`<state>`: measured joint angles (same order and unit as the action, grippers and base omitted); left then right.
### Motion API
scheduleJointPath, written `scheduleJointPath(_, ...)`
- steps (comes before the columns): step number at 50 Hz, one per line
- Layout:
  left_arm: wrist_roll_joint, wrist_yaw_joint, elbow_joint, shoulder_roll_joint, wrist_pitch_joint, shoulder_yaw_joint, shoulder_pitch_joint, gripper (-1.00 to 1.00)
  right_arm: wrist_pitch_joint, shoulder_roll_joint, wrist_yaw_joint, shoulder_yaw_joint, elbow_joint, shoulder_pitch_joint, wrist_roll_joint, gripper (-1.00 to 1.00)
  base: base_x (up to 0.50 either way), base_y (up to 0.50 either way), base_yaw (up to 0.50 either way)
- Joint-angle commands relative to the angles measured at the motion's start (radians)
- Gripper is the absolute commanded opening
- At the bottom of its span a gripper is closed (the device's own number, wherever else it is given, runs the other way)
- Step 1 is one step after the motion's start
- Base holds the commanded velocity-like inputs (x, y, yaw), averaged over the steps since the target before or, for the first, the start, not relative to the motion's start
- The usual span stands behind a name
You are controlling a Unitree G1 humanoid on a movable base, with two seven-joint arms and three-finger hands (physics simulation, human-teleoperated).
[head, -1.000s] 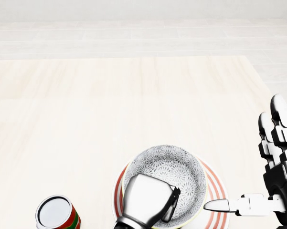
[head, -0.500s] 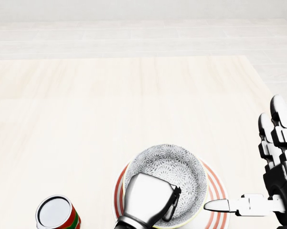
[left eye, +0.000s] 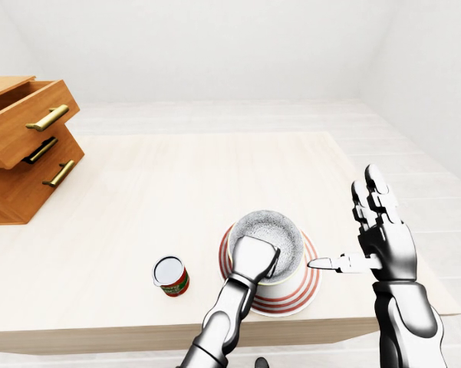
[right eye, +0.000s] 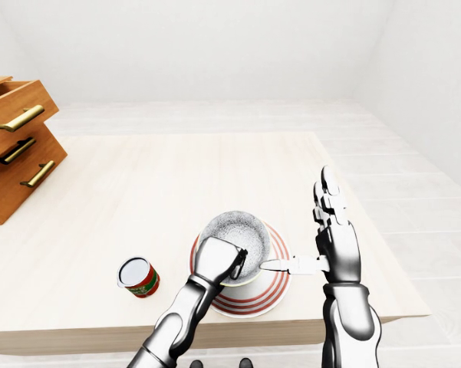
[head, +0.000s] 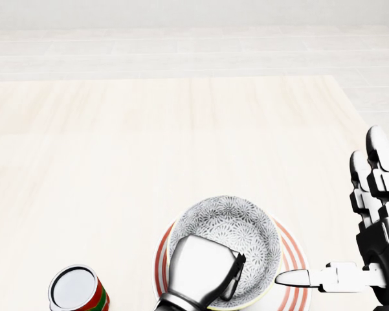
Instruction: Put the bowl on the plate.
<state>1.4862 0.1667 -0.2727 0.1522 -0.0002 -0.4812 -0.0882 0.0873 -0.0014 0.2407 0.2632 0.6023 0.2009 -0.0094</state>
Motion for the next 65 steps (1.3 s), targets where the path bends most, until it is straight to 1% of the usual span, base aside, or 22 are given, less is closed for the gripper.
scheduleJointPath(1,0.042,0.035,-0.028,-0.005,0.005,-0.002,0.012,-1.0,0.0,0.0,0.001,0.0,0.001,0.001,0.001,1.0,0.01,0.0,0.0)
scheduleJointPath(9,0.048,0.045,-0.041,-0.005,0.009,-0.004,0.011,-1.0,0.0,0.003,0.006,-0.001,0.01,0.01,0.002,1.0,0.0,0.0,0.0)
scheduleJointPath(14,0.048,0.038,-0.034,-0.005,0.009,-0.002,0.01,-1.0,0.0,0.002,0.007,0.003,0.005,0.006,0.004,1.0,0.0,0.0,0.0)
scheduleJointPath(15,0.045,0.028,-0.025,-0.005,0.008,-0.002,0.012,-0.85,0.0,0.002,0.007,0.005,0.004,0.006,0.005,1.0,0.0,0.0,0.0)
scheduleJointPath(18,0.044,0.022,-0.017,-0.006,0.007,-0.001,0.01,-0.86,0.0,0.001,0.006,0.006,0.002,0.004,0.004,1.0,0.0,0.0,0.0)
scheduleJointPath(21,0.042,0.014,-0.01,-0.006,0.006,-0.001,0.011,-0.81,0.0,0.001,0.006,0.005,0.003,0.004,0.003,1.0,0.0,0.0,0.0)
scheduleJointPath(26,0.043,0.028,-0.024,-0.005,0.006,-0.006,0.018,-0.78,0.0,0.002,0.005,0.004,0.0,0.002,0.004,1.0,0.0,0.0,0.0)
scheduleJointPath(30,0.04,0.023,-0.016,-0.006,0.004,-0.007,0.02,-0.74,0.0,0.001,0.005,0.001,-0.003,0.002,0.002,1.0,0.0,0.0,0.0)
scheduleJointPath(33,0.036,0.016,-0.007,-0.005,0.005,-0.005,0.016,-0.58,0.0,0.001,0.007,0.002,0.003,0.001,0.008,1.0,0.0,0.0,0.0)
scheduleJointPath(37,0.039,0.019,-0.005,-0.007,0.006,-0.009,0.021,-0.52,0.0,-0.002,0.006,0.006,0.006,-0.004,0.011,1.0,0.0,0.0,0.0)
scheduleJointPath(38,0.04,0.019,-0.004,-0.008,0.006,-0.01,0.022,-0.48,0.0,-0.002,0.007,0.006,0.006,-0.004,0.012,1.0,0.0,0.0,0.0)
scheduleJointPath(44,0.041,0.009,0.018,-0.009,0.007,-0.015,0.03,-0.47,0.0,-0.001,0.004,0.002,-0.001,-0.004,0.008,1.0,0.0,0.0,0.0)
scheduleJointPath(46,0.04,0.01,0.022,-0.01,0.006,-0.016,0.031,-0.4,0.0,-0.001,0.006,0.0,-0.004,-0.004,0.01,1.0,0.0,0.0,0.0)
scheduleJointPath(49,0.04,0.011,0.022,-0.011,0.008,-0.015,0.029,-0.25,0.0,-0.002,0.005,0.0,-0.003,-0.005,0.011,1.0,0.0,0.0,0.0)
scheduleJointPath(54,0.039,0.011,0.023,-0.01,0.009,-0.017,0.03,-0.18,0.0,-0.004,0.004,0.0,-0.006,-0.006,0.01,1.0,0.0,0.0,0.0)
scheduleJointPath(62,0.035,0.008,0.024,-0.008,0.009,-0.015,0.028,-0.15,0.0,-0.005,0.004,0.001,-0.008,-0.007,0.01,1.0,0.0,0.0,0.0)
scheduleJointPath(65,0.038,0.01,0.029,-0.009,0.01,-0.021,0.036,-0.11,0.0,-0.005,0.005,0.0,-0.007,-0.006,0.01,1.0,0.0,0.0,0.0)
